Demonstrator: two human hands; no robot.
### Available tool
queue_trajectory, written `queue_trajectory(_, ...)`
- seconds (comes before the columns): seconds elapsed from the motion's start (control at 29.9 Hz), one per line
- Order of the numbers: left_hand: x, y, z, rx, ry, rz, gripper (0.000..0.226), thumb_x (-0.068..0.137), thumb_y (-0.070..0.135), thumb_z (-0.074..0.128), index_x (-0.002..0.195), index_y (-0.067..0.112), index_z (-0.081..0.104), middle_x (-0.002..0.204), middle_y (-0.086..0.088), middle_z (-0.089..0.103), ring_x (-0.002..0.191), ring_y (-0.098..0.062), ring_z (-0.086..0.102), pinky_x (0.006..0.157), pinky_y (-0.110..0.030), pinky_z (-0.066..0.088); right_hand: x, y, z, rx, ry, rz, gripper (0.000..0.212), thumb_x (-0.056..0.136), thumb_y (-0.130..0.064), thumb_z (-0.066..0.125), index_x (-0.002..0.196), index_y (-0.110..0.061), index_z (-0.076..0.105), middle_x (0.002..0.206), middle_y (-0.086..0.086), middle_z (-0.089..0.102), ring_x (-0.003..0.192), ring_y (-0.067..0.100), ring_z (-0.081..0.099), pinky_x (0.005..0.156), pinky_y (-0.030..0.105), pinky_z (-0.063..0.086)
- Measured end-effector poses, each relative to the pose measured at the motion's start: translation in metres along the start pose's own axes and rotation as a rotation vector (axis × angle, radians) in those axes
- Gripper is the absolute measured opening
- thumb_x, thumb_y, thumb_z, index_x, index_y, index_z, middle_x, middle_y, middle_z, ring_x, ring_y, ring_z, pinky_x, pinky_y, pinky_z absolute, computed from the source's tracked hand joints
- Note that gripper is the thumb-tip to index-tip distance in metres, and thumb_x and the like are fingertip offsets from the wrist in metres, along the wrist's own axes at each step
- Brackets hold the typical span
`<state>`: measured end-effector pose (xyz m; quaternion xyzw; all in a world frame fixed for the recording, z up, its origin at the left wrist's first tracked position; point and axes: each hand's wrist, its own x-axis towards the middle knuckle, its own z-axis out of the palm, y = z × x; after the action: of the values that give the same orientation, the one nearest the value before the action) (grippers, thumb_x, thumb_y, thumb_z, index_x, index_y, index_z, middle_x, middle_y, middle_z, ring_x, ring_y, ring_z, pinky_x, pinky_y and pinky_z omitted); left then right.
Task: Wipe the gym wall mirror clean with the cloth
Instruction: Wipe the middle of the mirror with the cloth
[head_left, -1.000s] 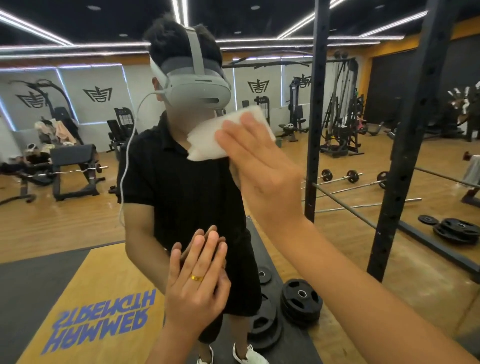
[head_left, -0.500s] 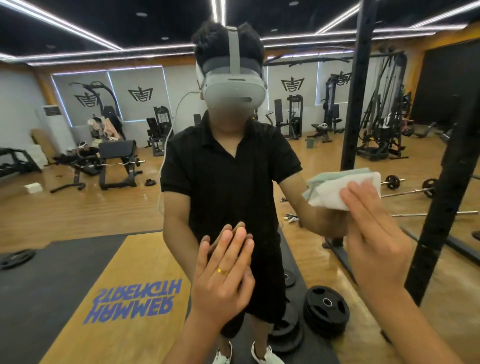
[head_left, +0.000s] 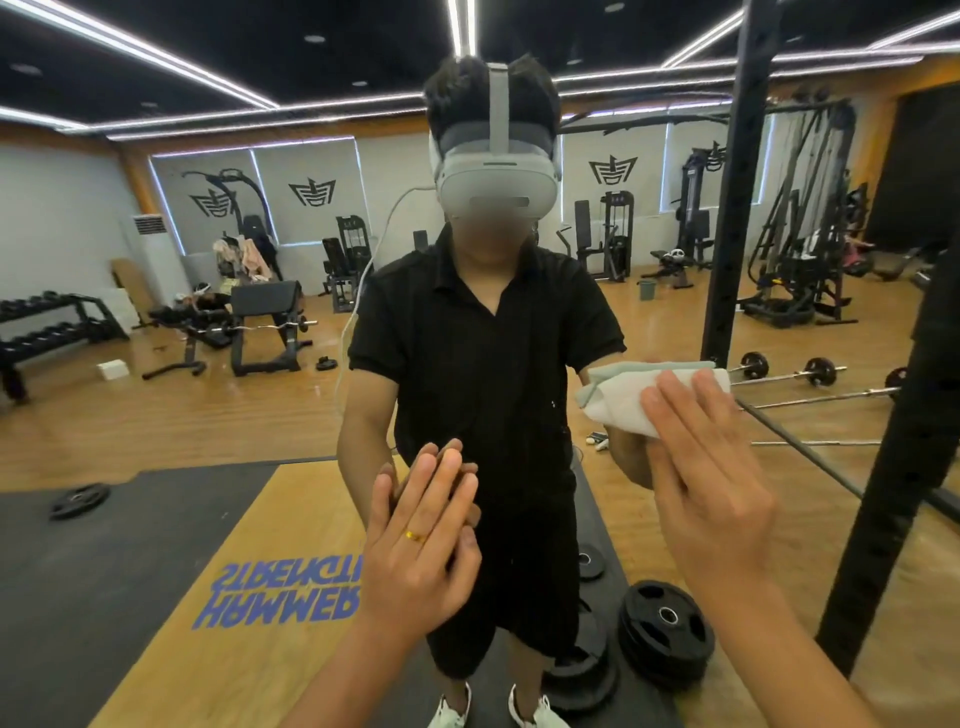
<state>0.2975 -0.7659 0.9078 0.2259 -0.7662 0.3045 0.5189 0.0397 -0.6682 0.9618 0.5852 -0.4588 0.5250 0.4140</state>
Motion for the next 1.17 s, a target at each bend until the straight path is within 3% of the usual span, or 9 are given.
queue_trajectory(0.17,0.003,0.013,-0.002,-0.008,-0.037,-0.029,0.06,0.094,0.015,0.056,0.151,0.008,0.04,0.168,-0.012,0.026,0.155,-0.034,0.026,0.12,-0.062,0.026,-0.002,0.0,0.006,0.03,0.02,-0.013,0.036,0.105,-0.001,0.056,0.141,-0.001,0.055,0.145,0.018,0.056,0.143,0.038,0.045,0.123,0.052,0.033)
queue_trajectory(0.3,0.03,0.031,0.003,-0.053,-0.007,-0.005,0.055,0.099,0.017,0.049,0.151,0.003,0.04,0.163,-0.015,0.032,0.155,-0.031,0.027,0.109,-0.071,0.038,0.004,0.002,0.007,0.06,0.039,-0.04,0.032,0.105,-0.001,0.056,0.137,-0.001,0.059,0.142,0.019,0.059,0.142,0.039,0.047,0.122,0.053,0.033)
queue_trajectory(0.4,0.049,0.047,0.012,-0.034,-0.007,-0.029,0.06,0.099,0.021,0.049,0.155,0.005,0.034,0.166,-0.014,0.028,0.156,-0.029,0.023,0.123,-0.062,0.021,0.018,0.006,0.006,0.073,0.034,-0.066,0.04,0.098,0.004,0.067,0.137,-0.002,0.06,0.144,0.016,0.058,0.143,0.037,0.047,0.12,0.055,0.036)
queue_trajectory(0.5,0.054,0.054,0.019,0.078,-0.018,-0.059,0.064,0.098,0.025,0.051,0.156,0.007,0.034,0.165,-0.013,0.03,0.156,-0.028,0.023,0.127,-0.055,0.011,0.044,0.006,0.005,0.122,0.043,-0.076,0.043,0.097,0.006,0.067,0.139,-0.003,0.059,0.145,0.015,0.057,0.143,0.038,0.047,0.122,0.052,0.034)
queue_trajectory(0.7,0.052,0.055,0.019,0.091,-0.05,-0.058,0.064,0.1,0.027,0.048,0.158,0.008,0.03,0.17,-0.009,0.02,0.157,-0.028,0.022,0.126,-0.056,0.012,0.029,0.001,0.009,0.158,0.052,-0.001,0.038,0.102,0.003,0.061,0.139,-0.004,0.061,0.146,0.014,0.057,0.144,0.034,0.047,0.124,0.047,0.032)
queue_trajectory(0.84,0.052,0.055,0.019,0.104,-0.052,-0.067,0.065,0.099,0.028,0.047,0.158,0.007,0.028,0.172,-0.005,0.013,0.158,-0.026,0.019,0.126,-0.057,0.013,-0.009,-0.001,0.008,0.12,0.001,-0.071,0.031,0.105,-0.004,0.059,0.135,-0.003,0.063,0.144,0.016,0.058,0.142,0.034,0.049,0.123,0.046,0.035)
queue_trajectory(1.07,0.048,0.051,0.022,0.121,-0.037,-0.068,0.065,0.097,0.025,0.05,0.157,0.006,0.032,0.171,-0.007,0.018,0.157,-0.028,0.021,0.126,-0.056,0.012,0.058,0.021,0.0,0.162,0.095,-0.024,0.041,0.099,0.005,0.063,0.138,-0.005,0.06,0.146,0.011,0.056,0.142,0.035,0.049,0.118,0.052,0.041)
queue_trajectory(1.17,0.048,0.05,0.022,0.122,-0.031,-0.053,0.065,0.098,0.026,0.05,0.157,0.007,0.031,0.171,-0.007,0.019,0.157,-0.028,0.021,0.126,-0.057,0.013,0.032,0.017,0.0,0.162,0.065,0.01,0.039,0.1,0.001,0.063,0.138,-0.007,0.06,0.147,0.011,0.055,0.143,0.034,0.048,0.12,0.05,0.039)
